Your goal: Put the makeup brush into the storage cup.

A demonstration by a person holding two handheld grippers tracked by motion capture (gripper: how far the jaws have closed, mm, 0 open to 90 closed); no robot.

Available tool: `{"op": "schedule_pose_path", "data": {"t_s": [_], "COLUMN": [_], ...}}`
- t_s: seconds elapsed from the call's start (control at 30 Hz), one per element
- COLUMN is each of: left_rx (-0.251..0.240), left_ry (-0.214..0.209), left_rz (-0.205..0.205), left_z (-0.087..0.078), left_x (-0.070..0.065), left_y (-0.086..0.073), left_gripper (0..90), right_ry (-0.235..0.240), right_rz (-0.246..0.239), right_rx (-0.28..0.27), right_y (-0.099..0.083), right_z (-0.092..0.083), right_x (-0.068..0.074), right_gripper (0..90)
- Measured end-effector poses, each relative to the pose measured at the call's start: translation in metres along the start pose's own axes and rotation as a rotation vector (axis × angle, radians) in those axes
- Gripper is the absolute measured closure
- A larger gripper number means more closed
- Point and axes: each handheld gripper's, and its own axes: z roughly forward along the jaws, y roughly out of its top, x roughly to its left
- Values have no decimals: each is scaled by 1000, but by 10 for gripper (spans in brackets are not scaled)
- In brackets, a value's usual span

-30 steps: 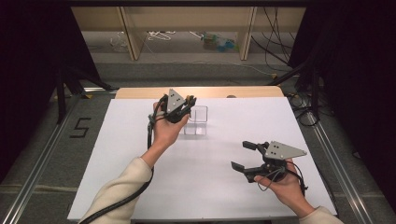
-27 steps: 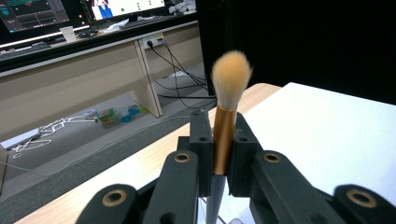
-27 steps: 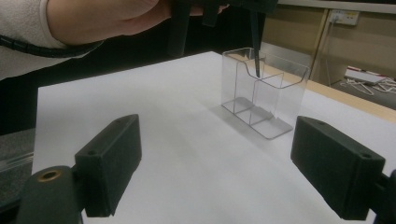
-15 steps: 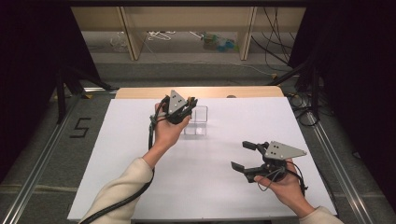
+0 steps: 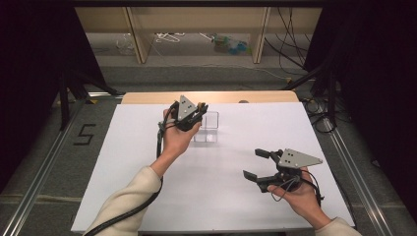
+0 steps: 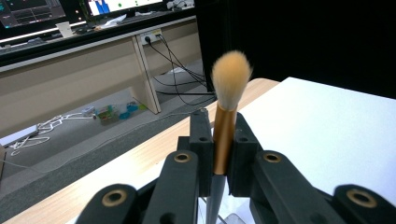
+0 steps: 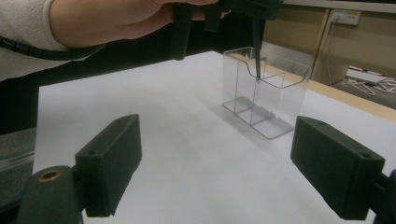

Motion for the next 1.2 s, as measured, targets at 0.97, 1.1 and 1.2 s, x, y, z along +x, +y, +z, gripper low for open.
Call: {"op": "schedule_pose_path", "data": {"t_s": [0.97,1.1,1.2], "left_rx": [12,16,16], "left_ry": [10,9,10], "left_rz": [15,16,16], "left_z": [4,4,4], "left_x": [3,3,3], "left_y": [-5,-6,-6], "left_gripper": [828,828,828], "right_ry": [7,7,6], "right_rz": [8,6,4], "right_rx": [15,15,12], "right_y": [0,0,0], "right_z": [0,0,0], "right_x": [1,1,0], "right_gripper": [173,173,173]}}
